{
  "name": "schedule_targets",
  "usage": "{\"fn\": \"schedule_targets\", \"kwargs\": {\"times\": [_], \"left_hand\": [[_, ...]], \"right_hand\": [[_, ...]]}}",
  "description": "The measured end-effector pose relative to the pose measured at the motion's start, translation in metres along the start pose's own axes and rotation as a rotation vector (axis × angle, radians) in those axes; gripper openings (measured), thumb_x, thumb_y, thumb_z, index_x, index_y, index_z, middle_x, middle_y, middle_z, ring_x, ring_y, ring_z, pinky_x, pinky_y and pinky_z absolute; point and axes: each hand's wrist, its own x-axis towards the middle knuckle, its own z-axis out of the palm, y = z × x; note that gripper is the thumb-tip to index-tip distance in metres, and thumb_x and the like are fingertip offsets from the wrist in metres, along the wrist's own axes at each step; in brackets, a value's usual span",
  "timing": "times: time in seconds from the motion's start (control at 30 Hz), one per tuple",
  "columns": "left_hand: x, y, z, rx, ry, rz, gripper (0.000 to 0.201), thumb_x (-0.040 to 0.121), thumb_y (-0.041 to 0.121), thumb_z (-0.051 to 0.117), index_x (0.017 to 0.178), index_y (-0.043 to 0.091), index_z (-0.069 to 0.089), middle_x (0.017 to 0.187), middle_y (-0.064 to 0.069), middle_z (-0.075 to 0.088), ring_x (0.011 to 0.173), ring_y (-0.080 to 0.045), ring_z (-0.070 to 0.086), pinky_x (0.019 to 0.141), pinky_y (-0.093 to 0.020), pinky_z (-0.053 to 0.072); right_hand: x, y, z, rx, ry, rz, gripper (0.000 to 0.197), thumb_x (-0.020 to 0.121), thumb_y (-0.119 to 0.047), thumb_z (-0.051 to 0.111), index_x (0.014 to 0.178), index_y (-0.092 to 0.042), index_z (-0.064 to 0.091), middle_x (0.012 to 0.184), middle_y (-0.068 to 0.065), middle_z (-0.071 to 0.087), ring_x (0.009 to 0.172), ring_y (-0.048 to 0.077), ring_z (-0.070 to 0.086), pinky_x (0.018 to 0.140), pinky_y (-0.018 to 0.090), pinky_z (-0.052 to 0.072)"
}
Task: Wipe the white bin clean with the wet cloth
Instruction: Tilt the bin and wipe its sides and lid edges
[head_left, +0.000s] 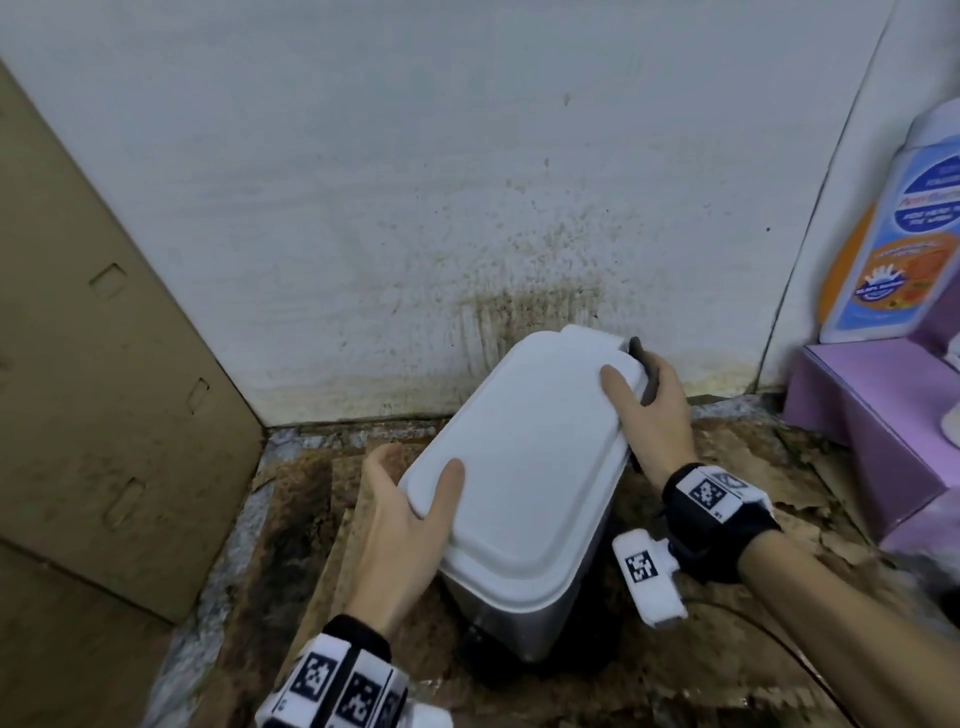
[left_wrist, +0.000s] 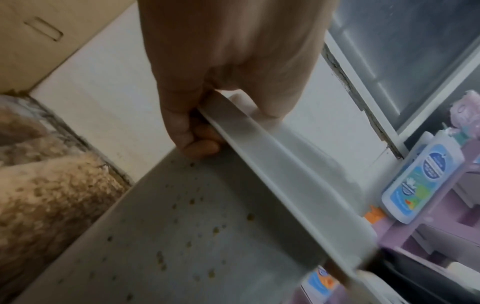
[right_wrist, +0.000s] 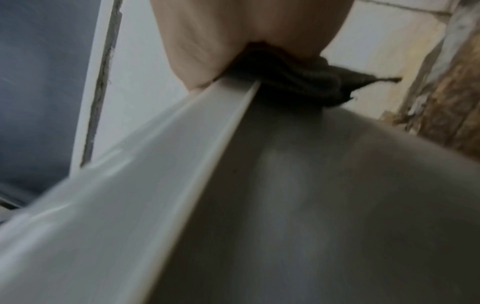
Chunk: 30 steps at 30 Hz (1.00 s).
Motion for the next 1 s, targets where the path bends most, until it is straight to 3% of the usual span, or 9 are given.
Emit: {"fn": "schedule_targets", "kwargs": {"times": [0.1,0.17,0.3,0.47,0.67,0.77,0.83,0.9,1.0], "left_hand": [[0.015,0.002,-0.010,0.064,0.016,0.025,0.080,0.079,0.085,0.055,0.141,0.053,0.014,0.144,-0.003,0.054,0.116,-0.024,0.064,0.096,-0.049,0.054],[0.025,0.005,-0.013,0.102,0.005,0.031,0.087,0.076,0.087,0.054,0.144,0.051,0.012,0.144,-0.009,0.055,0.116,-0.030,0.064,0.100,-0.056,0.052],[0.042,0.009,-0.017,0.181,-0.005,0.019,0.091,0.079,0.083,0.057,0.149,0.045,0.012,0.143,-0.015,0.055,0.115,-0.034,0.063,0.099,-0.055,0.051],[0.041,0.004,-0.012,0.174,0.043,-0.044,0.087,0.089,0.072,0.056,0.154,0.029,0.018,0.156,-0.016,0.032,0.123,-0.034,0.052,0.103,-0.046,0.045],[0.019,0.002,0.001,0.146,0.063,-0.130,0.104,0.083,0.076,0.060,0.160,0.029,0.009,0.157,-0.013,0.022,0.130,-0.037,0.047,0.106,-0.045,0.042],[0.008,0.004,0.004,0.150,0.054,-0.137,0.110,0.076,0.081,0.061,0.160,0.035,0.006,0.158,-0.012,0.020,0.134,-0.037,0.043,0.106,-0.045,0.041],[0.004,0.004,0.006,0.142,0.046,-0.139,0.106,0.078,0.078,0.063,0.159,0.039,0.008,0.159,-0.012,0.021,0.131,-0.034,0.042,0.096,-0.039,0.037],[0.002,0.002,0.006,0.143,0.032,-0.115,0.098,0.077,0.077,0.065,0.155,0.044,0.014,0.154,-0.011,0.029,0.118,-0.026,0.042,0.092,-0.037,0.036],[0.009,-0.009,-0.002,0.127,0.034,-0.059,0.090,0.065,0.089,0.068,0.139,0.054,0.031,0.141,0.005,0.051,0.129,-0.024,0.048,0.102,-0.050,0.047]], "right_hand": [[-0.025,0.001,-0.001,-0.023,0.188,0.057,0.072,0.082,-0.060,0.064,0.145,-0.033,0.042,0.146,0.000,0.045,0.139,0.027,0.036,0.110,0.049,0.040],[-0.046,-0.001,-0.002,-0.036,0.286,0.100,0.072,0.088,-0.053,0.064,0.150,-0.028,0.036,0.151,0.004,0.036,0.144,0.028,0.024,0.111,0.047,0.035],[-0.074,-0.003,0.004,-0.047,0.325,0.143,0.082,0.090,-0.048,0.067,0.155,-0.022,0.024,0.157,0.007,0.023,0.146,0.025,0.014,0.109,0.042,0.029],[-0.072,-0.003,0.008,-0.058,0.248,0.128,0.085,0.092,-0.049,0.065,0.157,-0.021,0.018,0.158,0.006,0.018,0.144,0.023,0.012,0.097,0.034,0.028],[-0.056,-0.003,0.007,-0.019,0.238,0.111,0.071,0.098,-0.051,0.053,0.156,-0.024,0.024,0.156,0.004,0.021,0.147,0.025,0.012,0.112,0.044,0.028],[-0.034,0.000,-0.002,-0.025,0.213,0.136,0.058,0.101,-0.050,0.044,0.150,-0.021,0.036,0.153,0.010,0.033,0.144,0.031,0.023,0.108,0.047,0.030],[-0.018,0.002,-0.011,-0.007,0.168,0.146,0.056,0.100,-0.054,0.043,0.145,-0.021,0.043,0.146,0.009,0.043,0.138,0.032,0.036,0.104,0.045,0.035],[-0.004,0.002,-0.020,0.009,0.086,0.138,0.055,0.099,-0.056,0.044,0.143,-0.022,0.046,0.135,0.001,0.053,0.125,0.023,0.050,0.098,0.041,0.042],[0.010,-0.002,-0.032,0.028,-0.093,0.107,0.048,0.100,-0.050,0.051,0.142,-0.027,0.050,0.121,-0.008,0.058,0.100,0.004,0.058,0.076,0.025,0.045]]}}
